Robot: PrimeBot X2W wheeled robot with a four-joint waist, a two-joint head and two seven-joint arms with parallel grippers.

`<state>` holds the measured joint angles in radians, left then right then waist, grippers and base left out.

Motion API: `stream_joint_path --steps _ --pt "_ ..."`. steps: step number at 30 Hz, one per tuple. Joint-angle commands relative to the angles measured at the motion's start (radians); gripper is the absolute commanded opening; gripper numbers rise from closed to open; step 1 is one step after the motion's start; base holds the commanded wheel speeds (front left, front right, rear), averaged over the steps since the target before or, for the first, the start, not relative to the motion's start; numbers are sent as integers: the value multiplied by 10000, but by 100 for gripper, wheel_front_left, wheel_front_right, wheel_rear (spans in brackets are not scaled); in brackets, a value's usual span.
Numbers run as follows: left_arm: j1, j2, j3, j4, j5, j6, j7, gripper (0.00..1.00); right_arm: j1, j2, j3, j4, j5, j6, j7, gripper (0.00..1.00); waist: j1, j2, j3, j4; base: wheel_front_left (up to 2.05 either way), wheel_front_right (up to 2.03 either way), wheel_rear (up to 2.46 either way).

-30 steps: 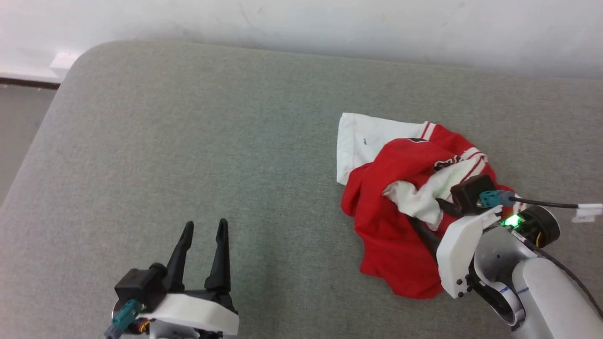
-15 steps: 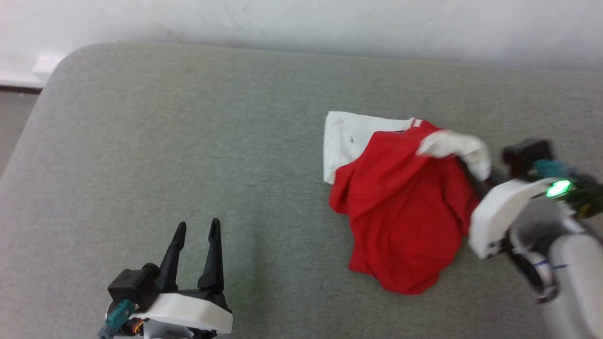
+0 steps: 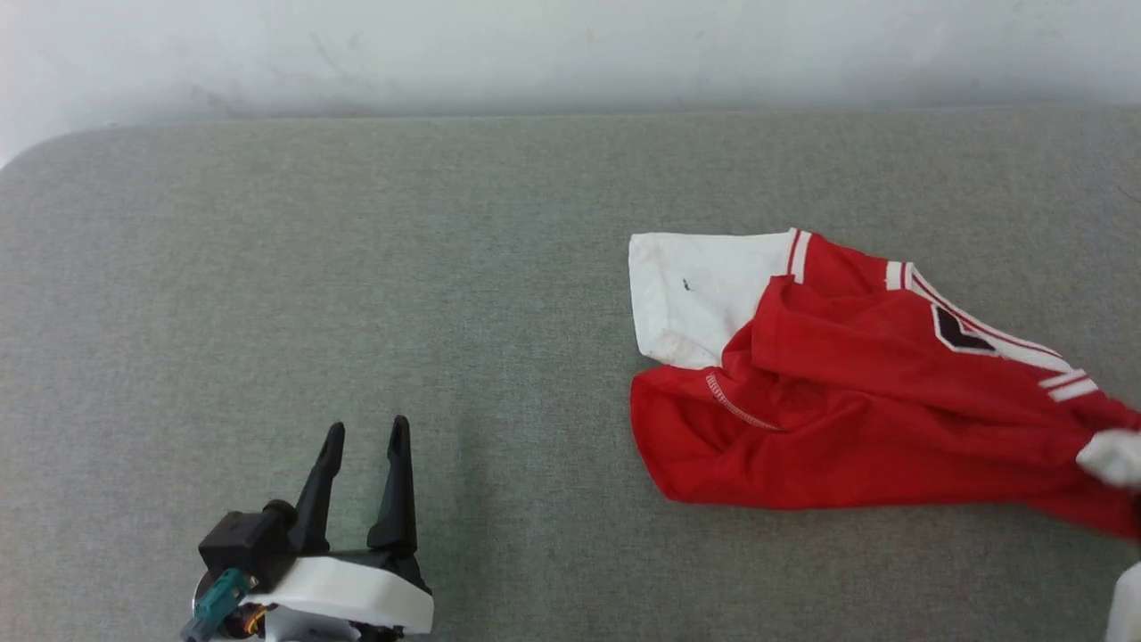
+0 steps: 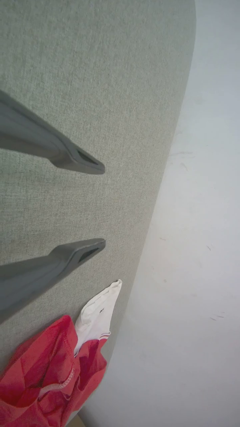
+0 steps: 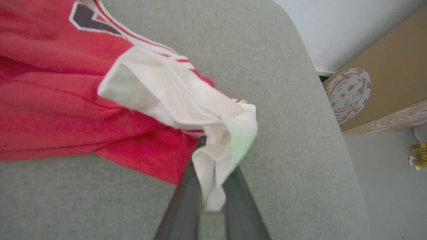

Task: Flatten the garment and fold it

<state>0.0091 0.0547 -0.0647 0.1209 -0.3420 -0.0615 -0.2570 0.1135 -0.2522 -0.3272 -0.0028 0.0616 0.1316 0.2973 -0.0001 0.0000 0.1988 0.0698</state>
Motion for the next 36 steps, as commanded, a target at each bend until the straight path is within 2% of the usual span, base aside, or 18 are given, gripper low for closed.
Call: stream_joint_path --steps 1,2,6,11,17,20,26,30,35,36 --pt "-74 -36 19 47 113 -78 -47 100 25 89 15 58 -107 -9 -78 66 1 0 50 -59 0 0 0" --pt "-91 -35 25 90 121 -93 -47 100 112 226 1 247 -194 -9 -134 100 1 0 41 -65 0 0 0" --pt "-86 11 91 201 153 -119 -47 100 -145 683 188 476 -150 -9 -366 100 1 0 -92 -81 0 0 0" --pt "-19 33 122 247 184 -98 -47 100 -836 610 608 -643 294 -9 -237 100 1 0 -307 -11 0 0 0" --pt "28 3 7 238 45 -94 -47 100 -1461 227 1658 -2586 1186 -9 1100 100 1 0 -356 296 0 0 0" --pt "-3 -11 -52 238 -25 -82 -47 100 -1687 17 2276 -2755 1462 -9 1722 100 1 0 -274 514 0 0 0" --pt "-142 -29 -174 296 -138 -85 -47 100 -2155 -444 3823 -1440 1770 -9 2764 100 1 0 -11 988 0 0 0" --pt "-259 -35 -239 383 -180 -110 -47 100 -2826 -725 4904 -87 1854 -9 3065 100 1 0 122 1264 0 0 0" --pt "-386 -40 -348 491 -199 -134 -47 100 -3460 -885 6118 1638 2105 -9 3994 100 1 0 186 1516 0 0 0" --pt "-412 -40 -383 525 -205 -138 -47 100 -3566 -960 6313 1893 2125 -9 4128 48 1 0 185 1563 0 0 0"
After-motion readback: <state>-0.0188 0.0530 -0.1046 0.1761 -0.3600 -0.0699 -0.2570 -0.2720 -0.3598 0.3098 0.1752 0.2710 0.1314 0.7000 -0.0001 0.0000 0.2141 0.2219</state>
